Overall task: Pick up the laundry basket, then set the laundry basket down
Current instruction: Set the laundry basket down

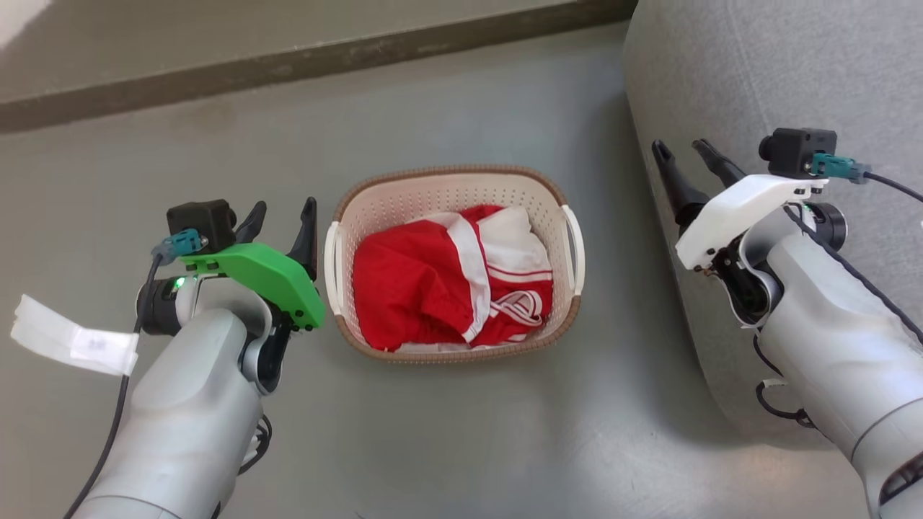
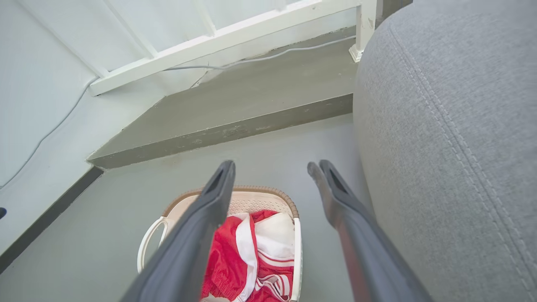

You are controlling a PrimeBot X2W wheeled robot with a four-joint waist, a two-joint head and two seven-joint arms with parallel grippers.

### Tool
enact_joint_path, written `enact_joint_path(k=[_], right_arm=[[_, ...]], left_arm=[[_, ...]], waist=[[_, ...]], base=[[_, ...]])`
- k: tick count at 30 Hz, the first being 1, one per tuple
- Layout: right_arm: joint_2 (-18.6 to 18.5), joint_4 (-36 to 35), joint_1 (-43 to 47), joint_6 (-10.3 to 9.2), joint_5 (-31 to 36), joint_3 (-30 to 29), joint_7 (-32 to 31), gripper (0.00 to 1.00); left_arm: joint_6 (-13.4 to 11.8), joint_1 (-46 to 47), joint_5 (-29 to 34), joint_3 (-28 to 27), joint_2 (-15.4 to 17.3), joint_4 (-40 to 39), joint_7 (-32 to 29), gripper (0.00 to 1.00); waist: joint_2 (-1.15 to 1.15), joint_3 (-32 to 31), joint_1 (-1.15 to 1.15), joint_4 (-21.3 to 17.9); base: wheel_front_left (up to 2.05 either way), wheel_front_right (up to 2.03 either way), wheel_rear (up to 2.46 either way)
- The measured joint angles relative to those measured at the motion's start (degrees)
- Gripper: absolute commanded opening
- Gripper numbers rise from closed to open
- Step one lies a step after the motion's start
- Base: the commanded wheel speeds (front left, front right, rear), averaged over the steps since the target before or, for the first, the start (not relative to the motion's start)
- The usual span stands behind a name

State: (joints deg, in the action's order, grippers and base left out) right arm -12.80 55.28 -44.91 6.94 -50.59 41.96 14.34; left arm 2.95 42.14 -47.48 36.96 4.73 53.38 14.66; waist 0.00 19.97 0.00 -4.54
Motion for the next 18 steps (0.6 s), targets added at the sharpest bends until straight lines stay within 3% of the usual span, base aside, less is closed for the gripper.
enact_joint_path(k=[18], right_arm=[[-1.93, -12.67, 8.98, -2.63, 7.77, -10.01, 0.01, 1.00]], left_arm=[[-1.81, -7.73, 7.77, -7.75, 1.38, -13.08, 0.00, 1.00]], waist=[[0.00, -8.72, 0.00, 0.21]], base=[[0.00, 0.00, 0.00]])
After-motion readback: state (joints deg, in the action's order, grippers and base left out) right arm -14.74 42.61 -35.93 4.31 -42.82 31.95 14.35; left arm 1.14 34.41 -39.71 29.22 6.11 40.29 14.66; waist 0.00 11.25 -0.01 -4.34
